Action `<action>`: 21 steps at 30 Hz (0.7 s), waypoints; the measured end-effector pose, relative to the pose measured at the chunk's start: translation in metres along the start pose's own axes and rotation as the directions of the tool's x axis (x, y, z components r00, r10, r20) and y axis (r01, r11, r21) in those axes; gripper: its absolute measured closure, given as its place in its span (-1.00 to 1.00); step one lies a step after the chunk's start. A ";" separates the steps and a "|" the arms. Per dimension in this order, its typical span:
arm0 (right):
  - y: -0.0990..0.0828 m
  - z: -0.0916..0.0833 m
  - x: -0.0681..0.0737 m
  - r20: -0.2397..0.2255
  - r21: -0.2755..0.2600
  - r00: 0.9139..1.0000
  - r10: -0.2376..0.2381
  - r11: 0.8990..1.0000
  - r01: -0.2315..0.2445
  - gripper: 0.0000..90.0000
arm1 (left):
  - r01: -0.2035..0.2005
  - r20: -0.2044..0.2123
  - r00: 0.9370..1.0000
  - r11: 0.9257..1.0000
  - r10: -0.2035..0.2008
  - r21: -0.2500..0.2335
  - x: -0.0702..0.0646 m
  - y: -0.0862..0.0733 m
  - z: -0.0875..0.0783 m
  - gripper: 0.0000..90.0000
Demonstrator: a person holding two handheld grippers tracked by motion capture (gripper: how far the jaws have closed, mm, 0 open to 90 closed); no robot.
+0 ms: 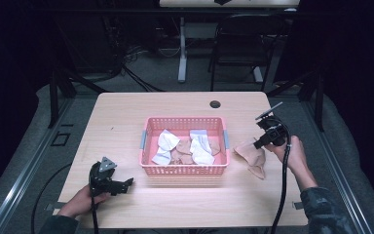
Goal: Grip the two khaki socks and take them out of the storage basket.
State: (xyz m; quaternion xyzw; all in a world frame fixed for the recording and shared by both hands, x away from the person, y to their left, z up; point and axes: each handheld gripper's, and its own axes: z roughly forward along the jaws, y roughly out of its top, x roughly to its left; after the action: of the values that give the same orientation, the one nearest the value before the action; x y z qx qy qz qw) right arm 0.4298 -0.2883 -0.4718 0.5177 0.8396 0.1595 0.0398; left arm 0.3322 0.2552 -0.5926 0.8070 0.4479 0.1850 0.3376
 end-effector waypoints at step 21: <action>-0.032 -0.001 -0.012 -0.026 -0.058 0.998 0.065 0.996 -0.067 -0.16 | 0.000 -0.001 1.000 1.000 0.000 0.000 0.000 0.000 0.000 -1.00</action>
State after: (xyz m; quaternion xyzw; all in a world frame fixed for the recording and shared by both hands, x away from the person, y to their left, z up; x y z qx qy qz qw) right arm 0.4075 -0.3120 -0.4815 0.5417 0.8175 0.1917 0.0394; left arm 0.3322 0.2552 -0.5925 0.8070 0.4479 0.1854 0.3375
